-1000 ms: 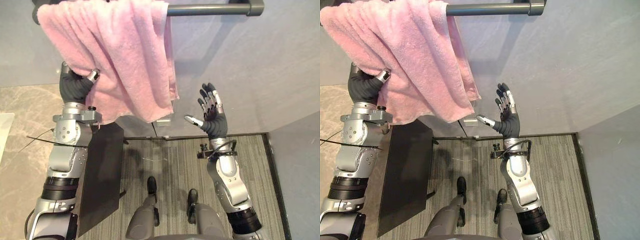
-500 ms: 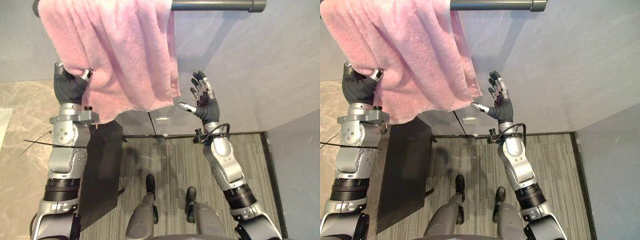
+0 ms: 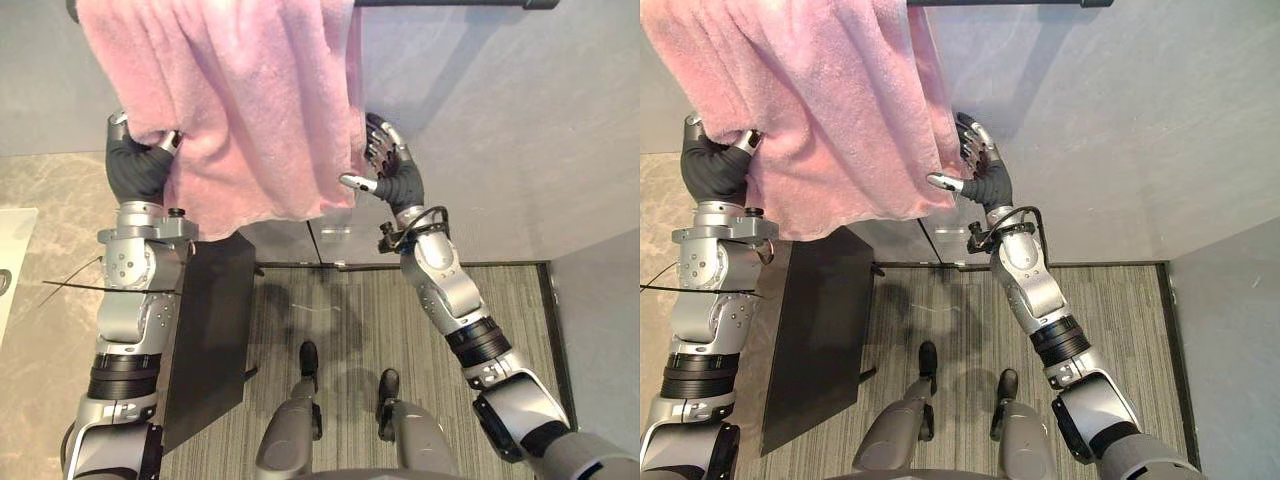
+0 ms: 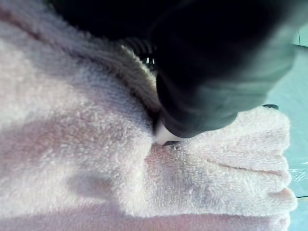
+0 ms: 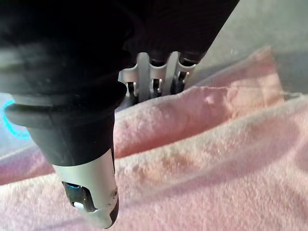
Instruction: Organize washtable
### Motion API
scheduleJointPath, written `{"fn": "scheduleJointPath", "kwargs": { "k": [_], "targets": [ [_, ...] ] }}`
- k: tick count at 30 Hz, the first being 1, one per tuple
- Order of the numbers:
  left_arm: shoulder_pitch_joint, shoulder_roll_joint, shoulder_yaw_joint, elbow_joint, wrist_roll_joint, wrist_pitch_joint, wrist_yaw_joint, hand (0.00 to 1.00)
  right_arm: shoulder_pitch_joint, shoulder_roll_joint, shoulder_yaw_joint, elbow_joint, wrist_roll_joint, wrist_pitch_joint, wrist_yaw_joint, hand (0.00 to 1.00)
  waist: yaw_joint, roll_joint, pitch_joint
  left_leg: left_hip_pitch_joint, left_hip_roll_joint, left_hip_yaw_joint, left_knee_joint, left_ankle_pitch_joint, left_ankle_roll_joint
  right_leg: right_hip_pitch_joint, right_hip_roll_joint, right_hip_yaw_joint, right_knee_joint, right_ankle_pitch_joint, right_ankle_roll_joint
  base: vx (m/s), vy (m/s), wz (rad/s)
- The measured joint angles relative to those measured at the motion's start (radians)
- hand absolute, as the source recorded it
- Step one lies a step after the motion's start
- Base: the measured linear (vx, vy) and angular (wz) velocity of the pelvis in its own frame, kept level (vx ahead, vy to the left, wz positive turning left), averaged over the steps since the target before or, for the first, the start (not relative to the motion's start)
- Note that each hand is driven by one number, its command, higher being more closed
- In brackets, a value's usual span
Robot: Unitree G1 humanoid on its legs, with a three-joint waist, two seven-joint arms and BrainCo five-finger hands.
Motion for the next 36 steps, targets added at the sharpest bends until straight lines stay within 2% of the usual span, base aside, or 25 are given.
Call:
{"fn": "scheduleJointPath", "kwargs": {
  "k": [7, 8, 16, 23, 28, 36],
  "targets": [
    [-0.015, -0.001, -0.031, -0.005, 0.000, 0.000, 0.000, 1.00, -0.091, 0.003, 0.040, 0.034, 0.062, 0.011, 0.003, 0.00, 0.018, 0.001, 0.004, 0.003, 0.001, 0.000, 0.000, 0.001, -0.002, 0.003, 0.002, 0.000, -0.001, 0.001, -0.001, 0.00, 0.000, 0.00],
    [-0.015, -0.001, -0.031, -0.006, 0.000, 0.000, 0.000, 1.00, -0.100, 0.003, 0.046, 0.034, 0.067, 0.011, 0.004, 1.00, 0.019, 0.001, 0.005, 0.003, 0.001, 0.000, 0.000, 0.001, -0.002, 0.003, 0.003, 0.000, -0.001, 0.001, -0.001, 0.00, 0.000, 0.00],
    [-0.015, -0.031, -0.037, -0.009, 0.000, -0.002, -0.001, 1.00, -0.202, 0.009, 0.070, 0.073, 0.078, 0.011, 0.036, 1.00, 0.020, 0.001, 0.006, 0.011, 0.002, -0.006, 0.000, 0.001, -0.002, 0.024, 0.005, -0.009, -0.021, 0.007, -0.005, 0.01, -0.002, 0.02],
    [-0.014, -0.045, -0.037, -0.009, 0.001, -0.015, 0.000, 1.00, -0.204, -0.011, 0.012, 0.077, 0.072, 0.012, 0.032, 1.00, 0.020, 0.000, 0.007, 0.010, 0.002, -0.012, -0.001, 0.001, -0.002, 0.034, 0.006, -0.021, -0.031, 0.007, -0.005, 0.02, -0.004, 0.04],
    [-0.012, -0.081, -0.025, -0.009, 0.006, -0.018, -0.001, 1.00, -0.160, -0.023, -0.091, 0.050, 0.049, 0.010, 0.035, 1.00, 0.019, 0.000, 0.007, 0.010, 0.001, -0.016, -0.001, 0.001, -0.002, 0.038, 0.006, -0.025, -0.036, 0.007, -0.005, 0.01, -0.004, 0.02],
    [0.003, -0.148, -0.026, -0.013, 0.071, -0.014, -0.022, 1.00, -0.039, -0.019, -0.128, -0.067, -0.007, -0.003, 0.051, 1.00, 0.003, 0.000, 0.006, 0.013, 0.002, -0.015, -0.002, 0.001, -0.002, 0.042, 0.005, -0.025, -0.036, 0.009, -0.004, 0.00, 0.000, 0.00]
  ]
}}
